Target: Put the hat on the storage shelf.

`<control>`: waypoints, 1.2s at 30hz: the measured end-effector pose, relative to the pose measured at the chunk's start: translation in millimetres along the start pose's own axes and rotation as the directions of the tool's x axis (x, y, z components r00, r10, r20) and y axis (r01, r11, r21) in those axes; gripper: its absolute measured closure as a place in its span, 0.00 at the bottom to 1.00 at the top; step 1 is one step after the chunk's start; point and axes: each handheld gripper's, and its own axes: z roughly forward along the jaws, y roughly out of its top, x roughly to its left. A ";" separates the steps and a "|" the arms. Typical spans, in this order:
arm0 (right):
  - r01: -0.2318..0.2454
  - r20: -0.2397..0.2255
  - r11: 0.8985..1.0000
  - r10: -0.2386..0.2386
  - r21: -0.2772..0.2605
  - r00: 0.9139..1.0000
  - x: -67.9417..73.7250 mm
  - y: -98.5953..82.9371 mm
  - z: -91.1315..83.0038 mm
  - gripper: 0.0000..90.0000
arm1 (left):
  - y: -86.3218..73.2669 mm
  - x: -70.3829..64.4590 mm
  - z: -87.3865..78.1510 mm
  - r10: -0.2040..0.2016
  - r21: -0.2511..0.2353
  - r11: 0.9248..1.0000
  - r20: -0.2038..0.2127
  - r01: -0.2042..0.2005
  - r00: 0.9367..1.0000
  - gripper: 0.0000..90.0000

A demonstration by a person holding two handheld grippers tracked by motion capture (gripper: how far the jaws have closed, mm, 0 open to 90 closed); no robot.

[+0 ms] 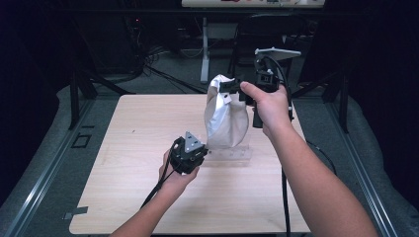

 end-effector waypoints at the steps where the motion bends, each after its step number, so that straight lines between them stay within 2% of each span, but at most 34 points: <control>1: 0.007 0.002 1.000 -0.007 0.008 1.000 -0.2 -0.8 2.4 0.91 | -1.3 0.1 1.0 0.004 -0.002 1.000 -0.004 -0.004 1.000 0.92; 13: 0.001 0.034 0.999 -0.002 0.042 0.999 -9.3 -5.3 19.9 0.91 | -17.9 6.0 17.7 -0.056 0.009 0.998 0.044 0.056 0.997 0.92; 21: -0.006 0.028 0.998 0.005 0.058 1.000 -12.8 -8.0 27.9 0.91 | -22.9 9.3 21.6 -0.072 0.012 0.997 0.047 0.071 0.996 0.92; 28: -0.007 0.024 0.998 0.006 0.063 1.000 -14.1 -9.8 32.5 0.91 | -29.6 9.5 22.8 -0.095 0.004 0.995 0.035 0.095 0.995 0.93; 36: -0.010 0.034 0.997 0.008 0.079 0.999 -18.4 -11.8 39.1 0.91 | -34.7 11.9 28.7 -0.124 0.028 0.992 0.047 0.122 0.991 0.93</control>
